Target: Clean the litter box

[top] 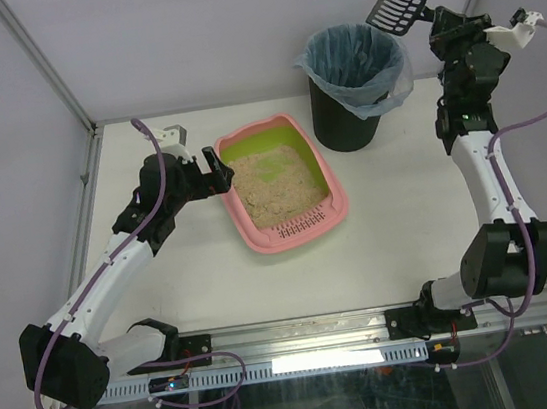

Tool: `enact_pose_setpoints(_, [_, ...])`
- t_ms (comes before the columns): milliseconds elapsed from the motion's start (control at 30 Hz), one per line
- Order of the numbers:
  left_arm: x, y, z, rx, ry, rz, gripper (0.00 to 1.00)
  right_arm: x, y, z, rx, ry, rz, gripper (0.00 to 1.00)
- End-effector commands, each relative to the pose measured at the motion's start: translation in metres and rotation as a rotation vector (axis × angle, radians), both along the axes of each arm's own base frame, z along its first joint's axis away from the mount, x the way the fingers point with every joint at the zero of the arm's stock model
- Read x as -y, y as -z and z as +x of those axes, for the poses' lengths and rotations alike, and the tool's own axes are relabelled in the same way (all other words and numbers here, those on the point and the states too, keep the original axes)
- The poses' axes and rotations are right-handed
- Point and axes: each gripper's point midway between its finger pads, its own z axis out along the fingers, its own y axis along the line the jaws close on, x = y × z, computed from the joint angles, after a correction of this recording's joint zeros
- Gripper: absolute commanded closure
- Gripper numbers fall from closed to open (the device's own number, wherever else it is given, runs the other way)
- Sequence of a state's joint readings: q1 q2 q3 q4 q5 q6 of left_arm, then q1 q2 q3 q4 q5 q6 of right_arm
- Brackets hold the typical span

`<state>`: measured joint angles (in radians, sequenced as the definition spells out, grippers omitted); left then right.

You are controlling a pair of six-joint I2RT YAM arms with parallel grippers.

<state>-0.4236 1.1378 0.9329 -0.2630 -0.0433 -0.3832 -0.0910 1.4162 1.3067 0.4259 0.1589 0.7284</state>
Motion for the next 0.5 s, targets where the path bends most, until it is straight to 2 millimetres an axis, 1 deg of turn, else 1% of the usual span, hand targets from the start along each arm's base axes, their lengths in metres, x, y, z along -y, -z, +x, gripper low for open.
enact_pose_setpoints(0, [0.001,-0.020,0.007,0.059,-0.001,-0.033,0.01,-0.002,-0.036,-0.031,0.130,-0.046,0.236,1.00])
enact_pose_setpoints(167, [0.000,-0.020,0.006,0.060,-0.002,-0.033,0.01,-0.022,-0.045,-0.052,0.167,-0.165,0.257,1.00])
enact_pose_setpoints(300, [0.000,-0.019,0.005,0.056,-0.004,-0.036,0.01,-0.037,-0.045,-0.064,0.145,-0.224,0.231,1.00])
enact_pose_setpoints(467, [0.003,-0.018,0.006,0.051,0.006,-0.046,0.01,-0.075,-0.042,-0.077,0.067,-0.314,0.087,1.00])
